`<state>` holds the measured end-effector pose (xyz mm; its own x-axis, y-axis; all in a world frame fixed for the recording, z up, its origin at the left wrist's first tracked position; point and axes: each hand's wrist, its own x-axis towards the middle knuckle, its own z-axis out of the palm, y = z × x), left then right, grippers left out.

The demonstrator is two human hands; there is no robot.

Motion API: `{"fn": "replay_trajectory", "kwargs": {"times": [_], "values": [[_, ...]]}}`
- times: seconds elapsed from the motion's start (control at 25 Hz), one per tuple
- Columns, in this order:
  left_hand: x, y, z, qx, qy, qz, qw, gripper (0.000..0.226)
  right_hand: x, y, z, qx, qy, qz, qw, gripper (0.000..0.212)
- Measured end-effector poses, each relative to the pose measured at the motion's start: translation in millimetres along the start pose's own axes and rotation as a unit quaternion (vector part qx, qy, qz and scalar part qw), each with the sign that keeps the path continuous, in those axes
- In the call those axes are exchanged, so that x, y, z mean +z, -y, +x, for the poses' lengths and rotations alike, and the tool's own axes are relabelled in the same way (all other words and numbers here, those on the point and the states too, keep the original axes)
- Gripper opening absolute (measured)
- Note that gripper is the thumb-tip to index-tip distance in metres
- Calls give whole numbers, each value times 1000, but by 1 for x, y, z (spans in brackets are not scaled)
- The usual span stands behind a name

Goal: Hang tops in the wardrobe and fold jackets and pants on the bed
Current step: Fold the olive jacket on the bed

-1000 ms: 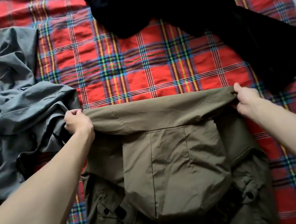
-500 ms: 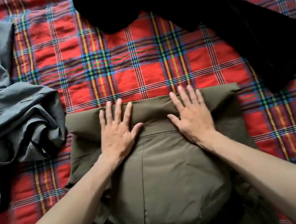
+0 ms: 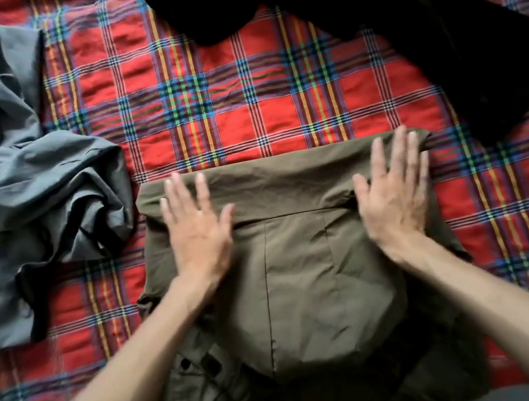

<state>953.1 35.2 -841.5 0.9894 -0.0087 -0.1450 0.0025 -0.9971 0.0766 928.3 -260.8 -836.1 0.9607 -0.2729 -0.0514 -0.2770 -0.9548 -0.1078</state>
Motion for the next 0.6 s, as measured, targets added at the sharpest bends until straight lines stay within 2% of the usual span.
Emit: {"fn": "replay_trajectory", "kwargs": {"times": [0.08, 0.16, 0.32, 0.44, 0.52, 0.6], "values": [[12, -48, -54, 99, 45, -6, 994, 75, 9, 39, -55, -109, 39, 10, 993, 70], [30, -50, -92, 120, 101, 47, 987, 79, 28, 37, -89, -154, 100, -26, 983, 74], [47, -6, -99, 70, 124, 84, 986, 85, 44, -13, -92, -113, 138, -89, 980, 80], [25, -8, -108, 55, 113, 69, 990, 85, 20, -16, -104, -65, 112, -73, 989, 75], [15, -23, -128, 79, 81, 19, 993, 86, 4, 0, -128, -91, 74, -36, 992, 71], [17, -40, -158, 139, 89, -12, 986, 87, 2, 16, -161, -149, 82, -6, 985, 71]]}}
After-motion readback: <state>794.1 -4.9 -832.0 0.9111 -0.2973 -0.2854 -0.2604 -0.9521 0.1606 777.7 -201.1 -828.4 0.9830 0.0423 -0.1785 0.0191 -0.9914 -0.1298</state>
